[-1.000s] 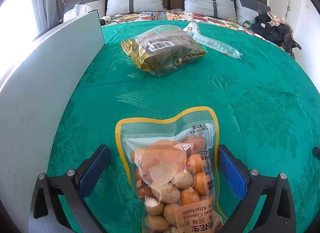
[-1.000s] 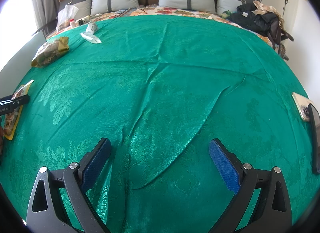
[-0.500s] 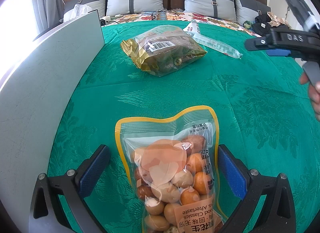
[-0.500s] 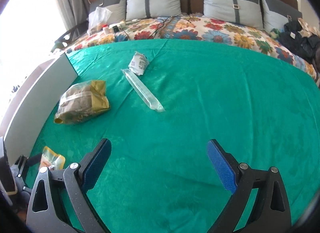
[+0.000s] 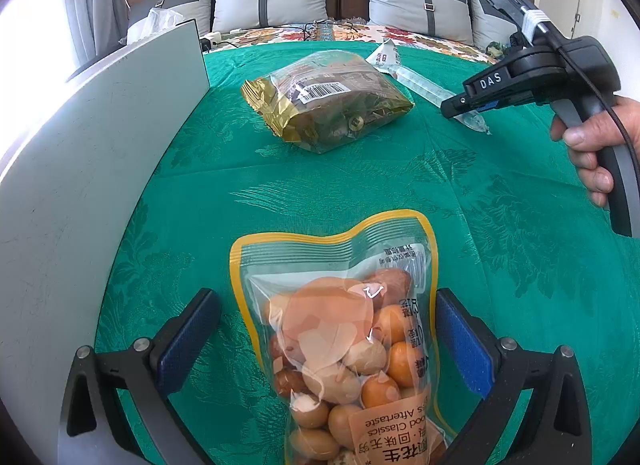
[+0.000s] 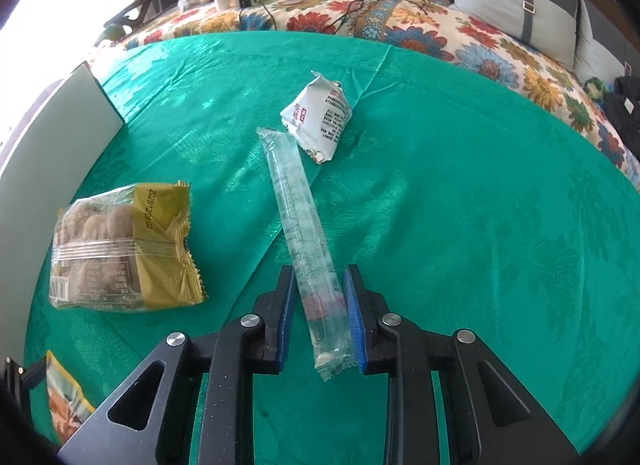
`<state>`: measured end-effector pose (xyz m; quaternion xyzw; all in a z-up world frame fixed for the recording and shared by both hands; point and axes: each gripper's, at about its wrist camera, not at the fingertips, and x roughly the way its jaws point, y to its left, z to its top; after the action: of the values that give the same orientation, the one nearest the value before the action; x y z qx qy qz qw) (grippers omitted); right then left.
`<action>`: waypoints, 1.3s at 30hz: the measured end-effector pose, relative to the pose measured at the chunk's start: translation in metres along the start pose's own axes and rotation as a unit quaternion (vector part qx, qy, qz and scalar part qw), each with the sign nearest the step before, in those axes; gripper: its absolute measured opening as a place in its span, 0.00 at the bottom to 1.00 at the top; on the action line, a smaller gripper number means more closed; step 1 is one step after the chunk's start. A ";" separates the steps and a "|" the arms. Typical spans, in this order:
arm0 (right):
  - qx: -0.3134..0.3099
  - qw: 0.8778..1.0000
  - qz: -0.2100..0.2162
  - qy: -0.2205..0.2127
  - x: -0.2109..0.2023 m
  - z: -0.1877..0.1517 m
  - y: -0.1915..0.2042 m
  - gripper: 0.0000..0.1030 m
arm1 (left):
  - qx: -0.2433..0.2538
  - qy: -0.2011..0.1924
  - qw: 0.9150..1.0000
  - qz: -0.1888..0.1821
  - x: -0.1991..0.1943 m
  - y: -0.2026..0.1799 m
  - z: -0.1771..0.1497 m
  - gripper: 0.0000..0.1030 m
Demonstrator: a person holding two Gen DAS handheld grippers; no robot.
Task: Organize snacks
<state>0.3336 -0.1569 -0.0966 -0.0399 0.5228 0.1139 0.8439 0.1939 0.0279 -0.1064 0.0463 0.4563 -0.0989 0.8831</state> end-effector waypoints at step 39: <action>0.061 0.992 -0.073 -0.085 -0.116 -0.242 -0.040 0.93 | 0.000 -0.001 1.000 0.000 0.000 0.000 -0.001 1.00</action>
<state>0.0824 -0.2581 -0.1044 -0.0164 0.4508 0.0233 0.8922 0.1930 0.0283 -0.1068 0.0459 0.4555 -0.0986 0.8836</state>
